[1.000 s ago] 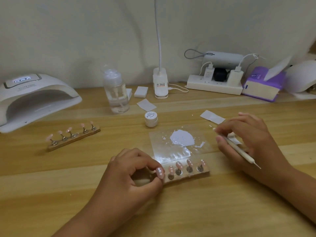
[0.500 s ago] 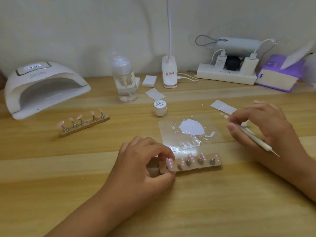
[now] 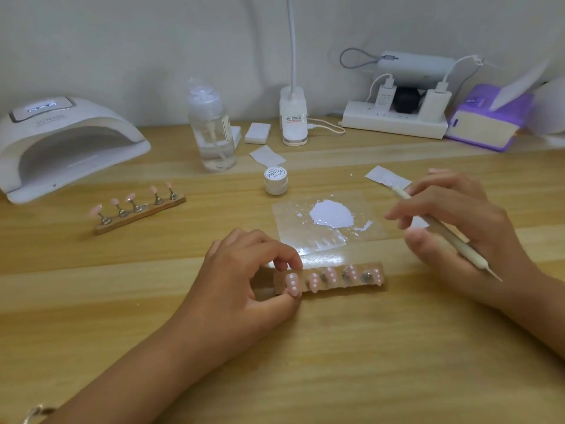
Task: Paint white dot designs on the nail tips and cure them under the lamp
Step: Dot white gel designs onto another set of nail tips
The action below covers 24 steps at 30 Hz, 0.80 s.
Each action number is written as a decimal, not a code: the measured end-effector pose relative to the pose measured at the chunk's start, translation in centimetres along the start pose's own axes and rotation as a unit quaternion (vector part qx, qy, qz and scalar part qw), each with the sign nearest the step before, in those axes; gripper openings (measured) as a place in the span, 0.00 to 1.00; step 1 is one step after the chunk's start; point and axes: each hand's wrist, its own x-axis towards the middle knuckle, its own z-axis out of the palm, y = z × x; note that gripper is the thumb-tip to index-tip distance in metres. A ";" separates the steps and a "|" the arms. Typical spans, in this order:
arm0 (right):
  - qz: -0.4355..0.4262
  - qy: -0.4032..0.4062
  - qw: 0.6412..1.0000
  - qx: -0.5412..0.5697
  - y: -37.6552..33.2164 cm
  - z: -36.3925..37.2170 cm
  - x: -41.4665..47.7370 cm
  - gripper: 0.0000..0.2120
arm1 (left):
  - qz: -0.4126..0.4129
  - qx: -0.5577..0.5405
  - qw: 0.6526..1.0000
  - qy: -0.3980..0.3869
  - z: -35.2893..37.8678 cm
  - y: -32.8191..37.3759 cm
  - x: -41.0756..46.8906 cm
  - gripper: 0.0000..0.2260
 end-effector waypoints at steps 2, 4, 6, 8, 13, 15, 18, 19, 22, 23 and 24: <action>-0.022 -0.038 0.999 0.017 -1.2 0.1 -0.2 0.16 | 0.002 -0.001 1.000 0.001 0.0 -0.1 0.0 0.09; -0.051 -0.051 0.997 -0.029 -2.2 0.7 -0.4 0.19 | 0.004 -0.002 1.000 0.004 0.1 -0.1 0.1 0.09; -0.078 -0.055 0.991 -0.094 -2.6 1.5 -0.6 0.19 | 0.005 0.000 1.000 0.007 0.2 -0.2 0.1 0.09; -0.095 -0.059 0.985 -0.135 -2.5 2.1 -0.9 0.19 | 0.005 0.002 1.000 0.006 0.3 -0.2 0.1 0.09; -0.087 -0.051 0.985 -0.140 -2.4 2.7 -1.0 0.14 | 0.007 0.008 1.000 0.005 0.2 -0.1 0.0 0.09; -0.086 -0.043 0.986 -0.135 -2.5 2.9 -0.9 0.11 | 0.009 0.008 1.000 0.005 0.2 -0.1 0.0 0.09; -0.083 -0.038 0.987 -0.133 -2.6 3.1 -0.8 0.08 | 0.008 0.008 1.000 0.005 0.2 0.0 0.0 0.09; -0.081 -0.038 0.987 -0.133 -2.7 3.2 -0.8 0.08 | 0.008 0.008 1.000 0.005 0.2 0.0 0.0 0.09; -0.078 -0.039 0.987 -0.134 -2.7 3.3 -0.9 0.07 | 0.007 0.010 1.000 0.005 0.2 0.0 0.0 0.09; -0.077 -0.039 0.987 -0.136 -2.7 3.3 -0.9 0.07 | 0.006 0.010 1.000 0.005 0.2 0.0 0.0 0.09; -0.078 -0.038 0.987 -0.137 -2.7 3.4 -0.8 0.07 | 0.005 0.010 1.000 0.006 0.2 0.0 0.0 0.09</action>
